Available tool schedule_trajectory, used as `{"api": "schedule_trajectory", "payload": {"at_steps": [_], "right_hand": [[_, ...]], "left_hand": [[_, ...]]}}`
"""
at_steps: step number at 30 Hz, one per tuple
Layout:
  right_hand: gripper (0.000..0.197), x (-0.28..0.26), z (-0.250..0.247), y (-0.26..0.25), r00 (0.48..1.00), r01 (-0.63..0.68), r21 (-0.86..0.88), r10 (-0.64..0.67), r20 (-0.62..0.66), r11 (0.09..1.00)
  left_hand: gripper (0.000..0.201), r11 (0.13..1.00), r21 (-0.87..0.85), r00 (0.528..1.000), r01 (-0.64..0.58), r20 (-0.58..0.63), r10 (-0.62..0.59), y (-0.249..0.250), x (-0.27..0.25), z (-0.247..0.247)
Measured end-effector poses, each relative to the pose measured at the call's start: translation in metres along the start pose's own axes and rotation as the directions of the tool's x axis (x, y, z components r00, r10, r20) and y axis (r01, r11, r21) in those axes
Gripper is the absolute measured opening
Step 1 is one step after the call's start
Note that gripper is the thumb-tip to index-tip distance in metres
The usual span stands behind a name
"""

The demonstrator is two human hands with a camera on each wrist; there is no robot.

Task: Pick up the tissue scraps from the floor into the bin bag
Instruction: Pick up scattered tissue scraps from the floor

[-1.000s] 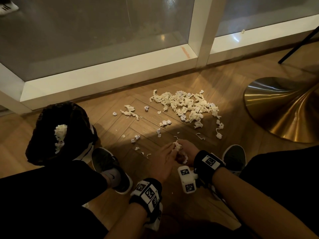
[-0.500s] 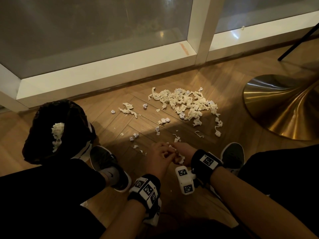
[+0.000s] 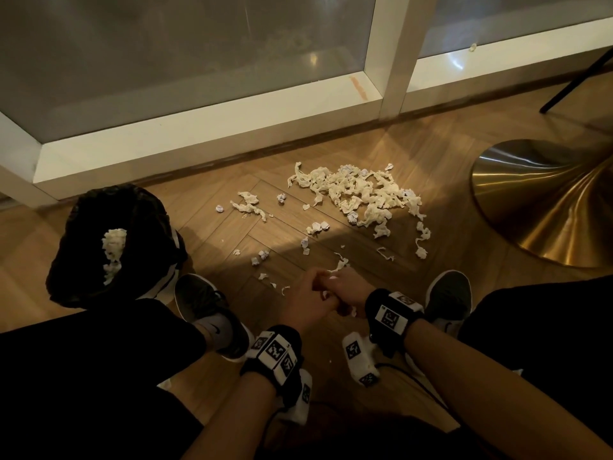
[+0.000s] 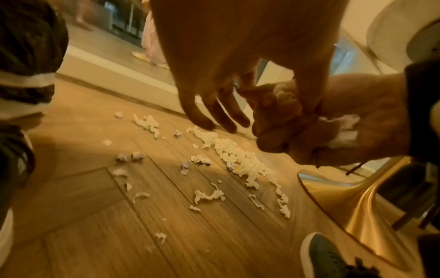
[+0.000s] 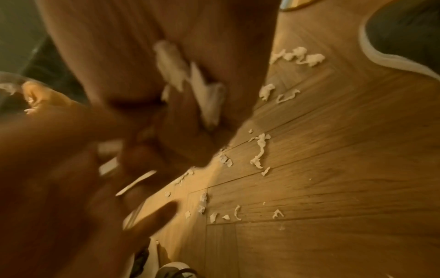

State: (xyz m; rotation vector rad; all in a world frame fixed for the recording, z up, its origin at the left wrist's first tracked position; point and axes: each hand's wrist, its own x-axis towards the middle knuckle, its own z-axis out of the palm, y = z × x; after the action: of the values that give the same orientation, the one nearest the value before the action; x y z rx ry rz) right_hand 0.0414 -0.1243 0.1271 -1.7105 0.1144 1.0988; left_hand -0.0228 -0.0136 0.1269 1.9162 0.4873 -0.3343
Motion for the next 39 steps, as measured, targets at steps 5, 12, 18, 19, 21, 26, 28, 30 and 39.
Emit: {"api": "schedule_trajectory", "payload": {"at_steps": [5, 12, 18, 19, 21, 26, 28, 30, 39], "right_hand": [[0.038, -0.004, 0.0, -0.009, 0.98, 0.11, 0.09, -0.093, -0.174, 0.99], [0.044, -0.017, 0.014, -0.026, 0.93, 0.291, 0.034, -0.274, -0.245, 0.956], [0.031, -0.003, 0.023, -0.013, 0.765, 0.535, -0.565, -0.644, 0.009, 0.628], [0.028, -0.004, 0.024, -0.012, 0.761, 0.532, -0.623, -0.646, 0.055, 0.573], [0.026, -0.003, 0.025, -0.009, 0.718, 0.539, -0.717, -0.686, 0.117, 0.441], [0.044, 0.002, 0.021, -0.001, 0.664, 0.524, -0.822, -0.711, 0.232, 0.222], [0.053, 0.003, 0.017, 0.004, 0.666, 0.532, -0.818, -0.704, 0.246, 0.218], [0.054, 0.005, 0.014, 0.007, 0.652, 0.558, -0.793, -0.72, 0.236, 0.245], [0.045, 0.003, -0.025, -0.027, 0.719, 0.411, -0.719, -0.684, -0.121, 0.56]], "left_hand": [[0.034, 0.867, -0.492, 0.996, 0.084, 0.067, -0.059, 0.014, -0.001, -0.002], [0.051, 0.415, -0.789, 0.886, 0.453, 0.347, -0.307, 0.019, -0.013, 0.007], [0.04, 0.08, -0.908, 0.871, 0.411, 0.365, -0.33, 0.024, 0.0, -0.003], [0.033, 0.096, -0.91, 0.869, 0.403, 0.347, -0.353, 0.022, 0.001, -0.006], [0.031, 0.104, -0.914, 0.873, 0.393, 0.334, -0.356, 0.021, 0.002, -0.008], [0.051, 0.119, -0.916, 0.893, 0.382, 0.333, -0.302, 0.029, -0.008, -0.017], [0.072, 0.071, -0.911, 0.891, 0.406, 0.377, -0.255, 0.027, -0.011, -0.02], [0.08, 0.074, -0.915, 0.904, 0.396, 0.374, -0.207, 0.023, -0.011, -0.021], [0.085, 0.317, -0.803, 0.86, 0.504, 0.502, -0.093, 0.033, -0.021, -0.004]]}}
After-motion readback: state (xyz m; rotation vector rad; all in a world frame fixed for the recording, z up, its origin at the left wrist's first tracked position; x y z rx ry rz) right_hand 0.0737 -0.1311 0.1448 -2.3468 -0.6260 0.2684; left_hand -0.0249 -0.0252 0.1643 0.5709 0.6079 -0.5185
